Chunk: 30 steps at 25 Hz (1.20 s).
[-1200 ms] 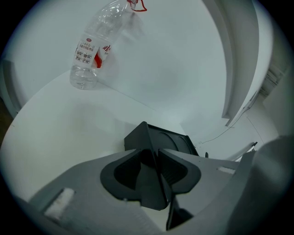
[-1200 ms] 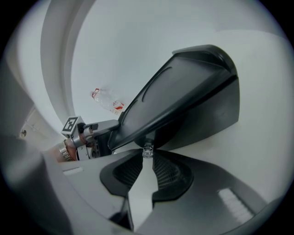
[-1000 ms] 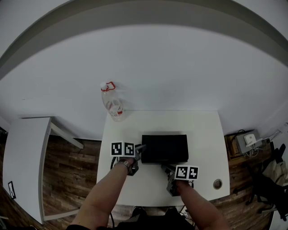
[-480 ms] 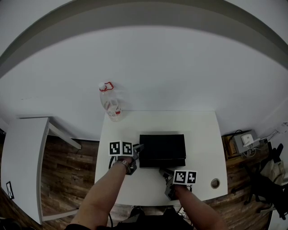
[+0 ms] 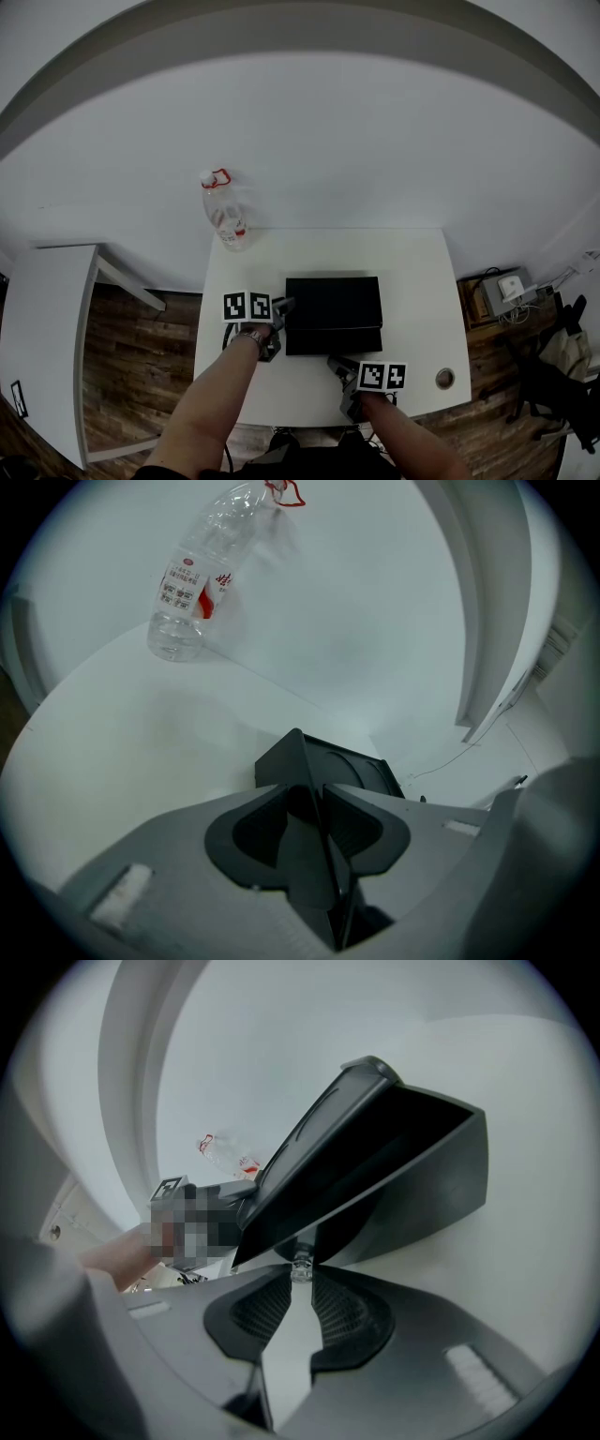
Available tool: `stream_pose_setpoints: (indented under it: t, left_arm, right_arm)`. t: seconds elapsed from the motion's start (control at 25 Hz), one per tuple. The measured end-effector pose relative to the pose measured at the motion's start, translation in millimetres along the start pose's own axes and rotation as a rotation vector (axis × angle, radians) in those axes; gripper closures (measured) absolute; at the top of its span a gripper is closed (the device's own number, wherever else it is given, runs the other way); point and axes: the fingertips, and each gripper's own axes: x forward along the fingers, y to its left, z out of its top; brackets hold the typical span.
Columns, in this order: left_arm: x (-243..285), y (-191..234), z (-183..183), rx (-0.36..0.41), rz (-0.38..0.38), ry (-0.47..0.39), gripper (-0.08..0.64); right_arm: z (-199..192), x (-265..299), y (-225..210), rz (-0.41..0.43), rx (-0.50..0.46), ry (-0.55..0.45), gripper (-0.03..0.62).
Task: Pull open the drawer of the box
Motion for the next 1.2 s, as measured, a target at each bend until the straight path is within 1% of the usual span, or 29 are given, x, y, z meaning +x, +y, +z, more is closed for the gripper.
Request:
stream_pose_setpoints:
  t: [0.56, 1.2]
  left_arm:
    - [0.6, 0.0, 0.8, -0.005, 0.003, -0.016, 0.433]
    - [1.0, 0.8, 2.1, -0.006, 0.008, -0.026, 0.433]
  right_arm:
    - [-19.9, -8.9, 2.7, 0.007, 0.002, 0.017, 0.523]
    - [-32.1, -15.6, 3.5, 0.023, -0.001, 0.038, 0.522]
